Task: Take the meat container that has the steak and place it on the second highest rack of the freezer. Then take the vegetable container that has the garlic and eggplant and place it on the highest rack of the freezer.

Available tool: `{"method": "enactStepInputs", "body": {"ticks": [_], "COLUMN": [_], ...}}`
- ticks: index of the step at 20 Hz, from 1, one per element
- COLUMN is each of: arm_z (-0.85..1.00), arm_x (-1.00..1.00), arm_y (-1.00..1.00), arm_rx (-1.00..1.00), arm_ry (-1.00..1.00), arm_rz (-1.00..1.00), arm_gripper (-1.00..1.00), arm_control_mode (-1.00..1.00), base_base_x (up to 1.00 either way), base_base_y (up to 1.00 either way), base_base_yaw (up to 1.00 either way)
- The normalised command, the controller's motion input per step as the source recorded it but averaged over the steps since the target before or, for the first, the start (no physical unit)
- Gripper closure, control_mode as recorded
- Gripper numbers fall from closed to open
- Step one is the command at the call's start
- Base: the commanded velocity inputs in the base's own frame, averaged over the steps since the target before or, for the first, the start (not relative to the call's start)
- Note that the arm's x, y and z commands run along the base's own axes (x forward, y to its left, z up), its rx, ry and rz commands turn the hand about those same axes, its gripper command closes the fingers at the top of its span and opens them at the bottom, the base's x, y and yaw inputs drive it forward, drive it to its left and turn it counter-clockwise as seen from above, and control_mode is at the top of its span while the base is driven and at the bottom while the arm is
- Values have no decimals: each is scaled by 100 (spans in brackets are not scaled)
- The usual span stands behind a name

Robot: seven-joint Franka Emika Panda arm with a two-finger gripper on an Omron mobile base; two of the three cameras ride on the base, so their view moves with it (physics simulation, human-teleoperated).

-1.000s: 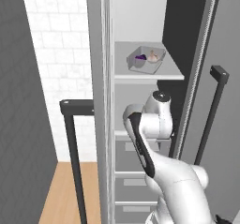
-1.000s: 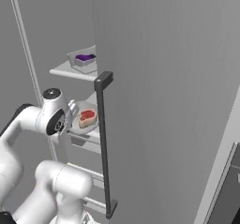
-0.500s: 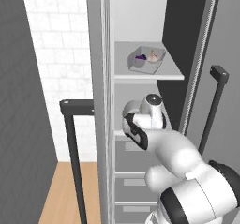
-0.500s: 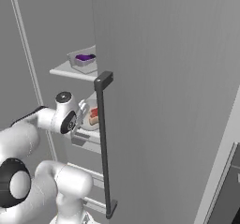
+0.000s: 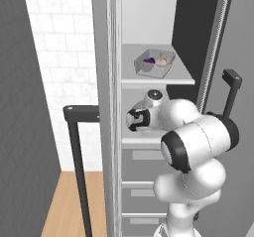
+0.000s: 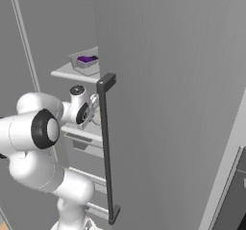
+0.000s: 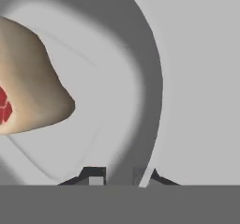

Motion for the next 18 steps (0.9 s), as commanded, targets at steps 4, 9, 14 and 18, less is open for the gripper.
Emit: {"method": "enactStepInputs", "body": {"ticks": [4, 9, 14, 18], "arm_z": [-12, -58, 37, 95], "arm_x": [21, -76, -14, -22], "arm_y": [-2, 1, 5, 23], "arm_rx": [-3, -11, -1, -5], "arm_ry": [-1, -16, -17, -40], "arm_rz": [0, 0, -2, -8], "arm_gripper": [-100, -100, -100, -100], "arm_control_mode": [-100, -100, -100, -100], "base_base_x": [0, 0, 0, 0], "base_base_y": [0, 0, 0, 0], "base_base_yaw": [0, 0, 0, 0]}}
